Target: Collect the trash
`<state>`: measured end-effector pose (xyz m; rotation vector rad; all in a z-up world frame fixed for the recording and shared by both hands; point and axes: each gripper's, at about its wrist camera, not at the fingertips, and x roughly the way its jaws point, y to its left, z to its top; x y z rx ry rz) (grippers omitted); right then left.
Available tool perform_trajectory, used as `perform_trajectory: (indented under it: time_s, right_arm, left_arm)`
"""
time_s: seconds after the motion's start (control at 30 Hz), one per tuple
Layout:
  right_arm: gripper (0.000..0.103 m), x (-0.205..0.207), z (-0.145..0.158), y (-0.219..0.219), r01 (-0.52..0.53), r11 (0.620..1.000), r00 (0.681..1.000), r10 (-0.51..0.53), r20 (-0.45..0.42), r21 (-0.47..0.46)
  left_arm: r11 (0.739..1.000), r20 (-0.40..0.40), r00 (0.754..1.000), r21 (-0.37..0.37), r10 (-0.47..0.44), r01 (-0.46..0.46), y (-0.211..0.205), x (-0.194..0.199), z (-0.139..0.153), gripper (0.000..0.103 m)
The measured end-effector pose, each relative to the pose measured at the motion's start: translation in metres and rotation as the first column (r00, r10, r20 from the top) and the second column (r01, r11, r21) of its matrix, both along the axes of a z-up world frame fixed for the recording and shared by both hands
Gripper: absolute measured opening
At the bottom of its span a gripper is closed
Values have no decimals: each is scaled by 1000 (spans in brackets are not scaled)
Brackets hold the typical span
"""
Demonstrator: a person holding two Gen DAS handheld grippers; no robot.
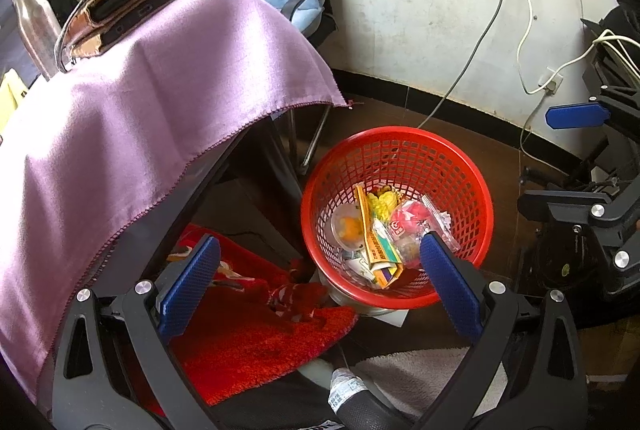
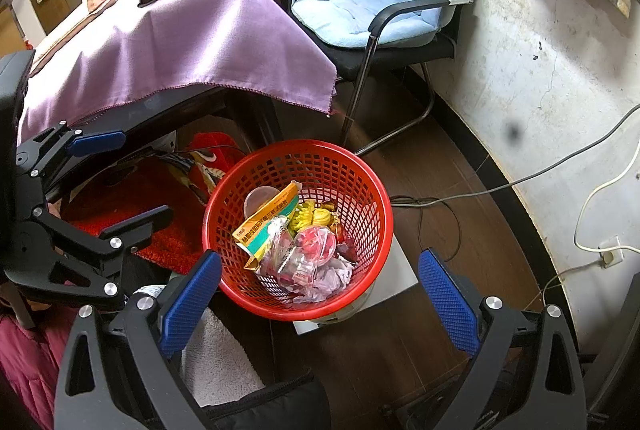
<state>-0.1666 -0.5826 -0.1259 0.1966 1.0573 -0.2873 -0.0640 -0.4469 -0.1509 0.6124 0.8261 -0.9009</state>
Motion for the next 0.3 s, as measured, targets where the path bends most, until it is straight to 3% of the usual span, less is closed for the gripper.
perform_trajectory:
  time_s: [0.3]
  right_arm:
    - [97,0,3,0,-1,1000,1000,1,3,-3]
  left_arm:
    - [1000,-5,1000,-17,4,-4,3,2,5,96]
